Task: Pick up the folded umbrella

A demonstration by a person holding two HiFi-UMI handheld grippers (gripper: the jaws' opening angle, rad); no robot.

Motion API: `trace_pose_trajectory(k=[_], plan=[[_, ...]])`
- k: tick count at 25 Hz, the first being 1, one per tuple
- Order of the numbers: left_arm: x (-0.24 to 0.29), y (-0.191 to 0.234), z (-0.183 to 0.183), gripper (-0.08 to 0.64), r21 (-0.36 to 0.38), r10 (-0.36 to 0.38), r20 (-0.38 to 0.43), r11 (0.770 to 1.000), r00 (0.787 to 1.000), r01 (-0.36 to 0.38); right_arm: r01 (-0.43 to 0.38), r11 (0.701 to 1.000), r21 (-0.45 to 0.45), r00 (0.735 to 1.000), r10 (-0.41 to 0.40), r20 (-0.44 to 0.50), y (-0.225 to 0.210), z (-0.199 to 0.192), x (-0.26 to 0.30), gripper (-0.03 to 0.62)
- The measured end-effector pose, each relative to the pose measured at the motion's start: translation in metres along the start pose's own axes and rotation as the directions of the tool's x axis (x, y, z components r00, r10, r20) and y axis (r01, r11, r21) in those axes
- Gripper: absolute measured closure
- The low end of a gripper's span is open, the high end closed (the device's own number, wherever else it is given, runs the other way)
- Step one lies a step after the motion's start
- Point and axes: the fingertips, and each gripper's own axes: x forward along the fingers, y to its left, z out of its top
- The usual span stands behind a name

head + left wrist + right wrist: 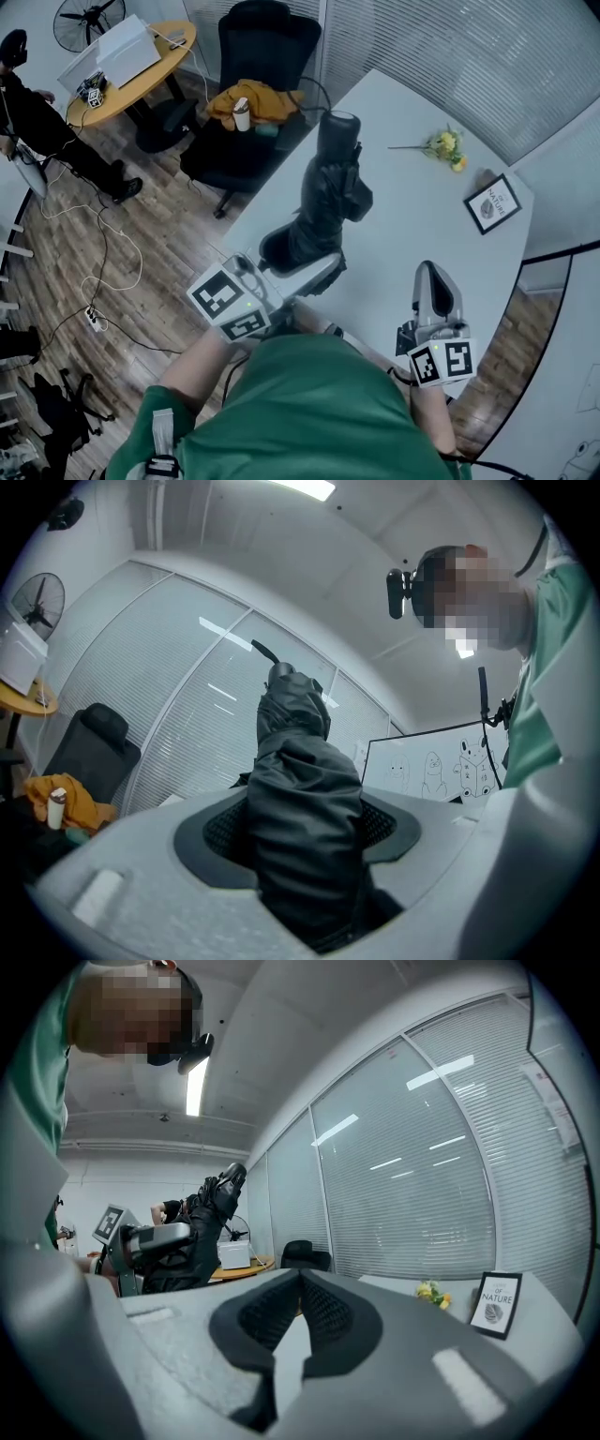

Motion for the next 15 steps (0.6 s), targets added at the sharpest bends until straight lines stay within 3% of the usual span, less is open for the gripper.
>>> trace_pose_trajectory(k=[6,15], plan=[[-0.007,0.011,0.006,0.272,-0.051,0.024,0.019,0.998,1.000,-0.023,0.005,1.000,0.013,1.000,-0.005,0.002,0.003,0.000,-0.004,0.589],[-0.010,0.013,0.013,0.272,-0.053,0.039,0.048,0.998,0.998,-0.037,0.002,1.000,0.006,1.000,-0.002,-0.004,0.001,-0.004,-0.010,0.589]])
